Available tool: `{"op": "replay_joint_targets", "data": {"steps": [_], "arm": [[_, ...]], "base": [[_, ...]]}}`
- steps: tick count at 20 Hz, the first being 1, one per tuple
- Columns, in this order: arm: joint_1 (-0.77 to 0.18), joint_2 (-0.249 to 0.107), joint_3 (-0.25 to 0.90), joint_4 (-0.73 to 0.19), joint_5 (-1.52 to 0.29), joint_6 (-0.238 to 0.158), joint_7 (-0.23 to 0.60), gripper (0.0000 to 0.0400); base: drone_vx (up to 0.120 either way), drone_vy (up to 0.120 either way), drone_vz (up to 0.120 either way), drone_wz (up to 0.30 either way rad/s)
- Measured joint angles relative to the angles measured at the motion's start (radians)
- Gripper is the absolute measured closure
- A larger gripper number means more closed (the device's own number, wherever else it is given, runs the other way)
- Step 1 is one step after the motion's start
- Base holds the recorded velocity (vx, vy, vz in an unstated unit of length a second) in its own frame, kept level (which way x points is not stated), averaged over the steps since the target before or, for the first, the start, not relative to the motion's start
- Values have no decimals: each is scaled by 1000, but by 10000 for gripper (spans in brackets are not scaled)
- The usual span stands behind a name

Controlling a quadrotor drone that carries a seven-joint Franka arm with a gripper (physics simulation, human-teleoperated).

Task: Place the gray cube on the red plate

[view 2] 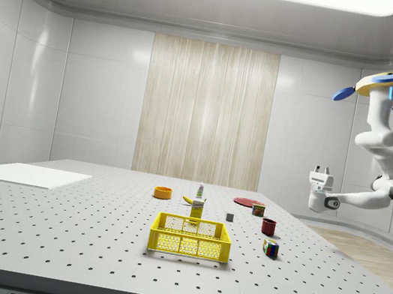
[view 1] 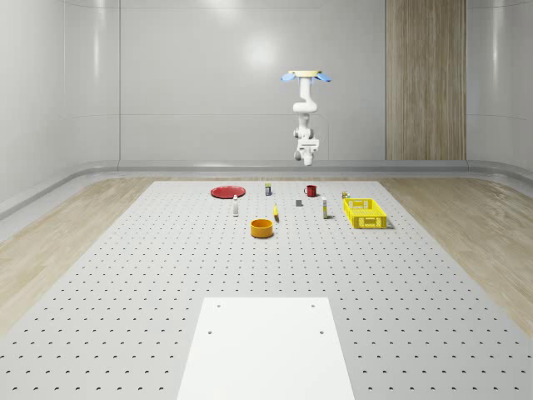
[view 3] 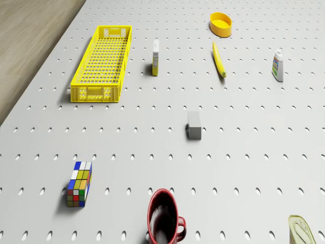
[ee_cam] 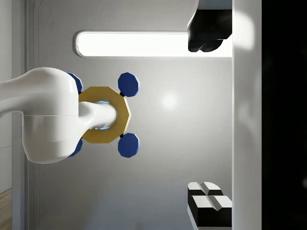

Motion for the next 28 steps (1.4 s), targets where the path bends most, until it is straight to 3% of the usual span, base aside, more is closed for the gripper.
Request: {"op": "replay_joint_targets", "data": {"steps": [8,25,28], "arm": [[-1,12,1,35,0,-17,-1,0],[-4,7,3,34,-1,-8,-1,0],[-4,5,4,33,-2,-6,-1,0]], "base": [[120,-120,0,0],[120,-120,0,0],[120,0,0,0]]}}
